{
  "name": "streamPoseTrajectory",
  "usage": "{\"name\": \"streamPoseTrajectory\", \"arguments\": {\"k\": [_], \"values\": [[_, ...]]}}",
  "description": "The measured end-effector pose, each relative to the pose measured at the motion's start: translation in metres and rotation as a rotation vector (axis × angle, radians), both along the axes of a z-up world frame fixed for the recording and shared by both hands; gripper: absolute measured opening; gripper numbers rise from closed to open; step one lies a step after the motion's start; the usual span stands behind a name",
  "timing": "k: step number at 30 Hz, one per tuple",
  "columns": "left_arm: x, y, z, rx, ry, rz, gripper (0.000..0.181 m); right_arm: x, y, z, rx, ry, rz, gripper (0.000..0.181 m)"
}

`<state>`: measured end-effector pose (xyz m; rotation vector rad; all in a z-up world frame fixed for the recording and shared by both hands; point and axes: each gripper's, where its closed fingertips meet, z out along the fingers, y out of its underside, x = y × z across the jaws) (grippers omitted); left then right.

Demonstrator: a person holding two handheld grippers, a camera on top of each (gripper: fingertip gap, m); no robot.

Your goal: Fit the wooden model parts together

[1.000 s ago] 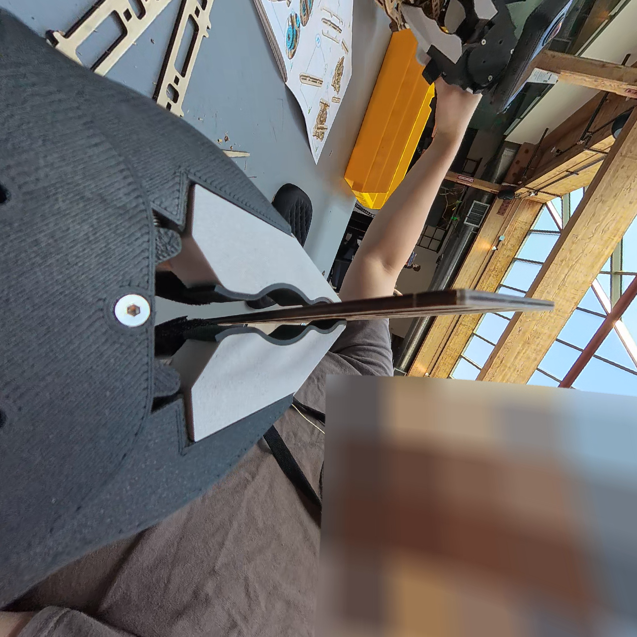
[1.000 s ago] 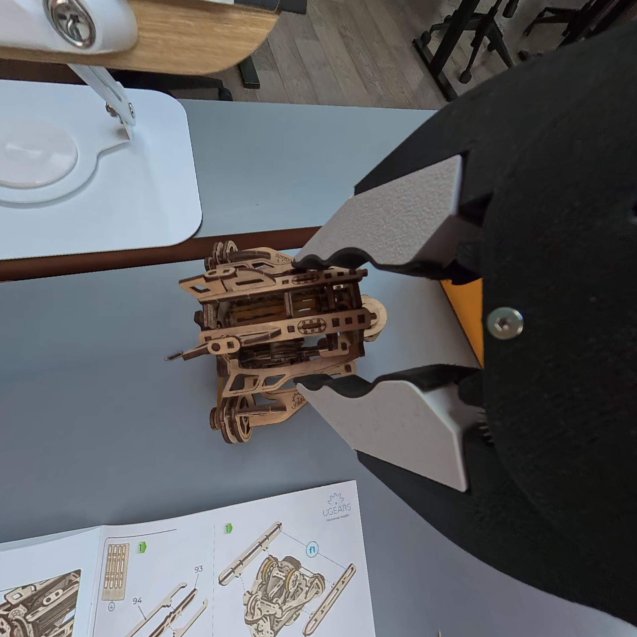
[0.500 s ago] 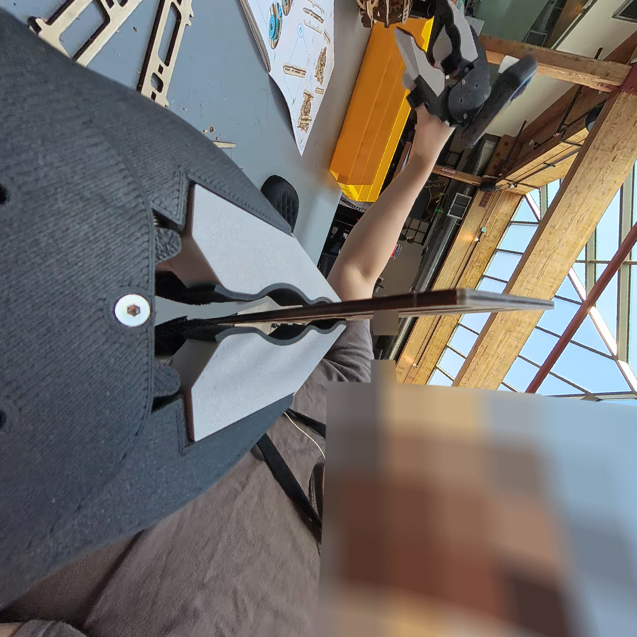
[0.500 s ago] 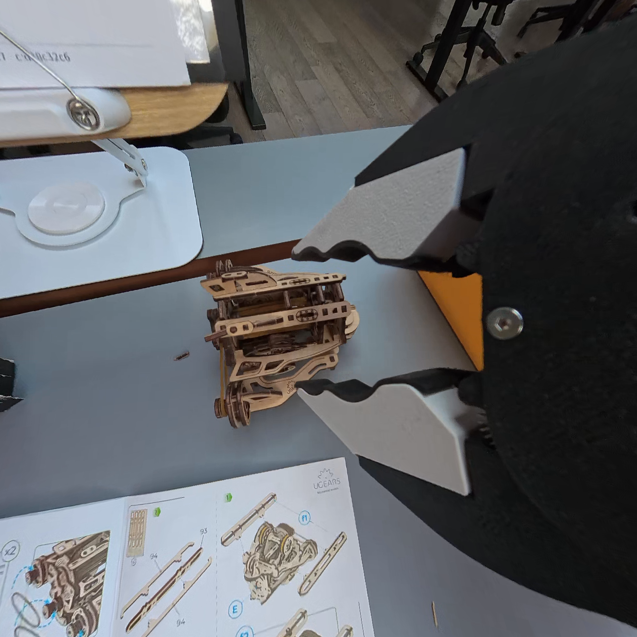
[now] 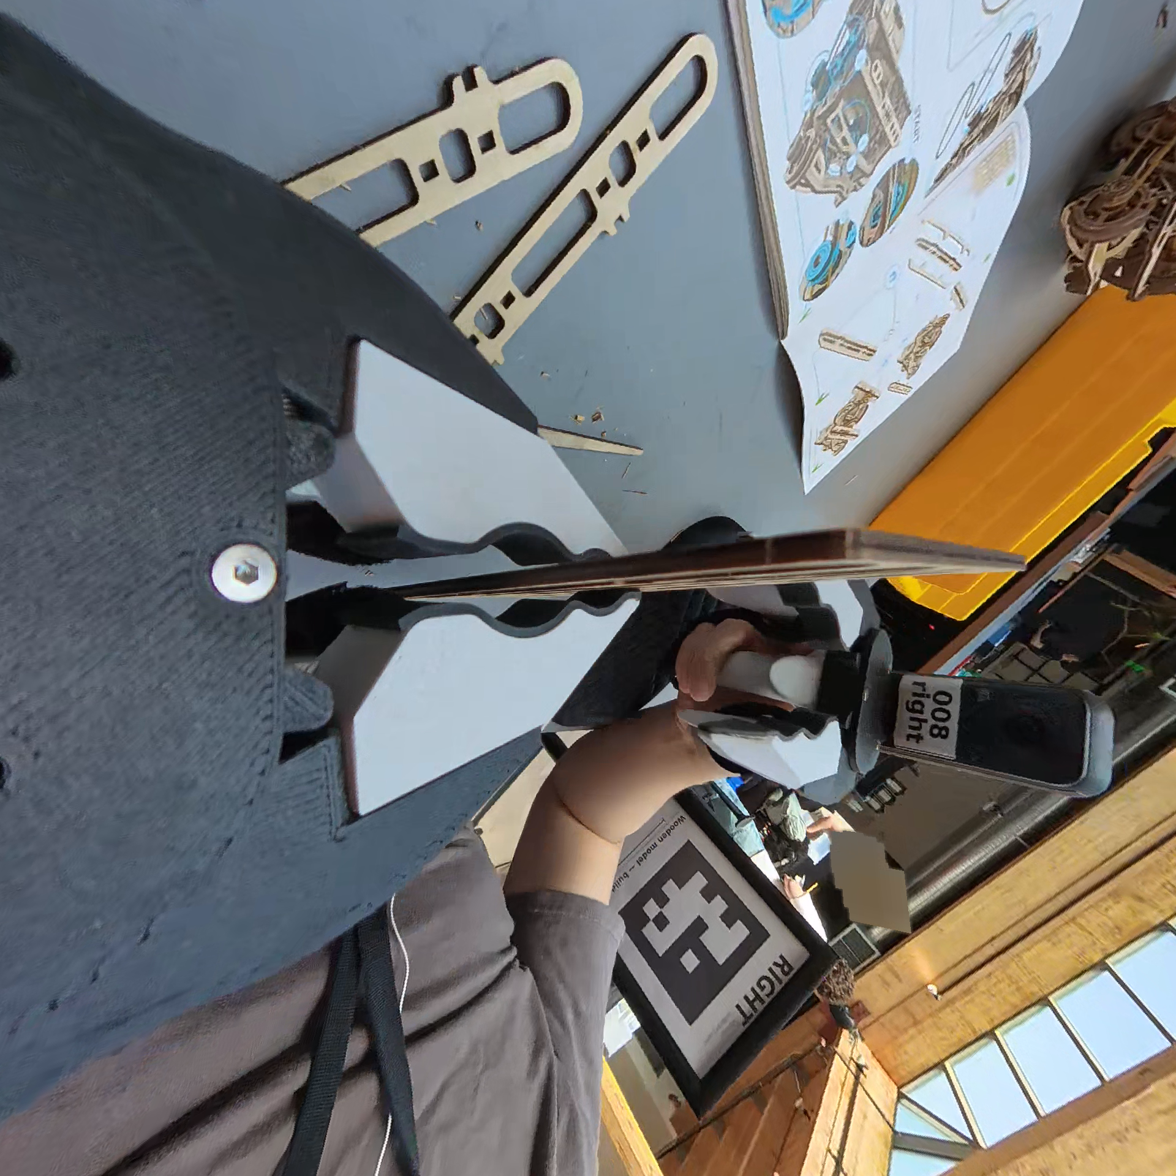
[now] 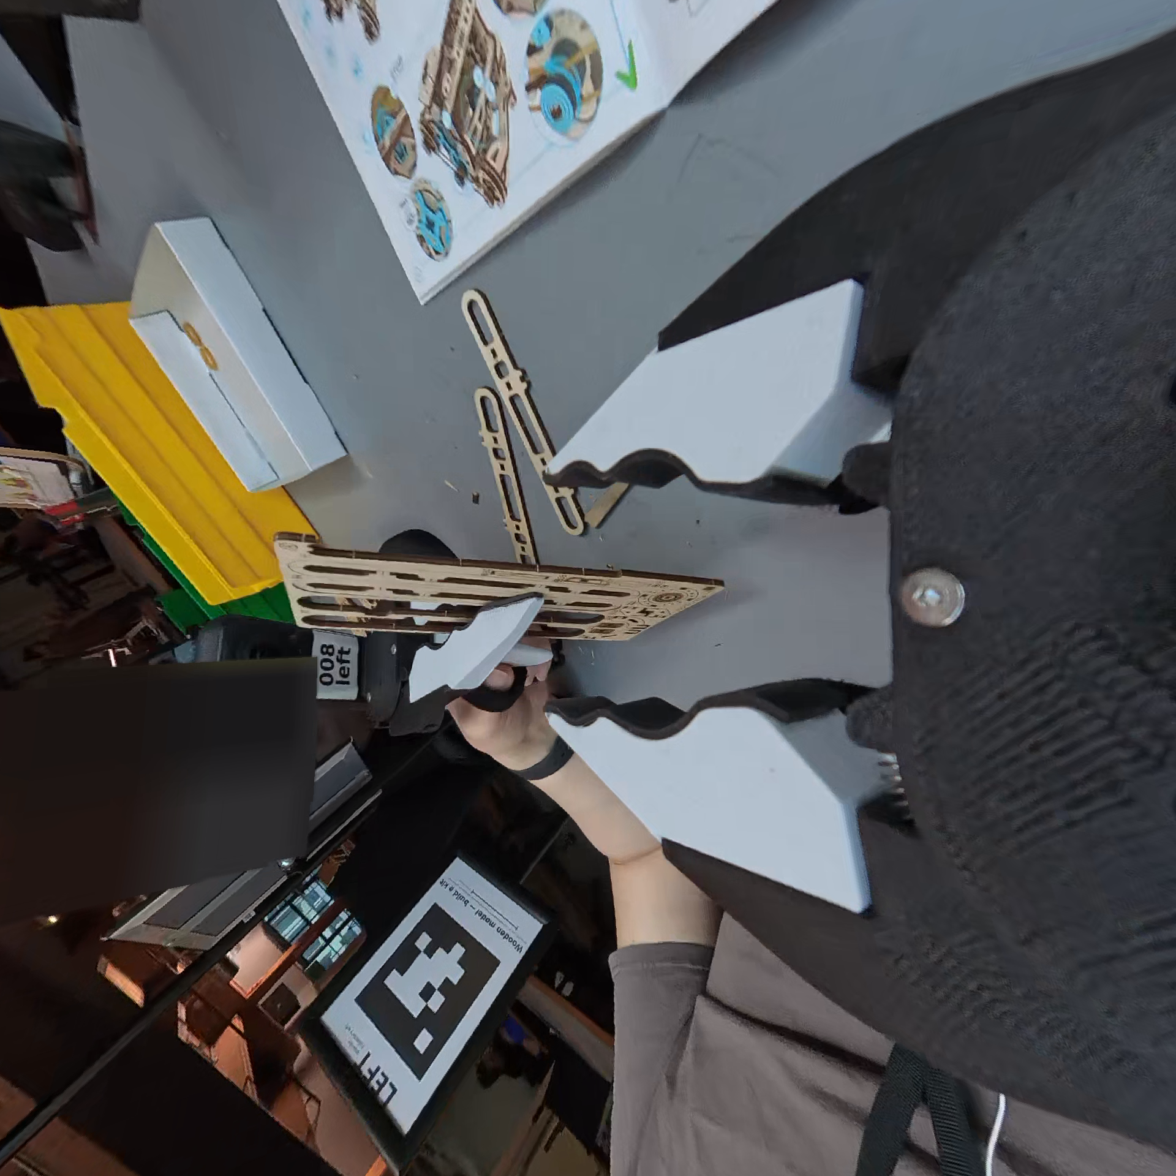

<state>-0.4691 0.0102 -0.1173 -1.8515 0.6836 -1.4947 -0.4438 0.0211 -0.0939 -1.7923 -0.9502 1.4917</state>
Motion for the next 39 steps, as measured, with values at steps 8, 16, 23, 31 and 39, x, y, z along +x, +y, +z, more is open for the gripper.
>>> {"name": "streamPoseTrajectory", "arguments": {"k": [8, 16, 23, 31, 39], "values": [[0.007, -0.010, -0.016, 0.016, 0.073, -0.045, 0.000, -0.026, -0.009, -0.032, -0.130, -0.064, 0.114, 0.035], [0.011, -0.015, -0.016, -0.006, 0.057, -0.078, 0.001, -0.027, -0.021, -0.039, -0.126, -0.097, 0.207, 0.000], [0.010, -0.016, -0.018, -0.029, 0.044, -0.083, 0.001, -0.025, -0.020, -0.039, -0.110, -0.099, 0.193, 0.000], [0.009, -0.015, -0.021, -0.018, 0.068, -0.067, 0.000, -0.027, -0.019, -0.045, -0.066, -0.146, 0.165, 0.004], [0.009, -0.016, -0.023, -0.034, 0.067, -0.074, 0.000, -0.026, -0.020, -0.048, -0.100, -0.158, 0.175, 0.003]]}}
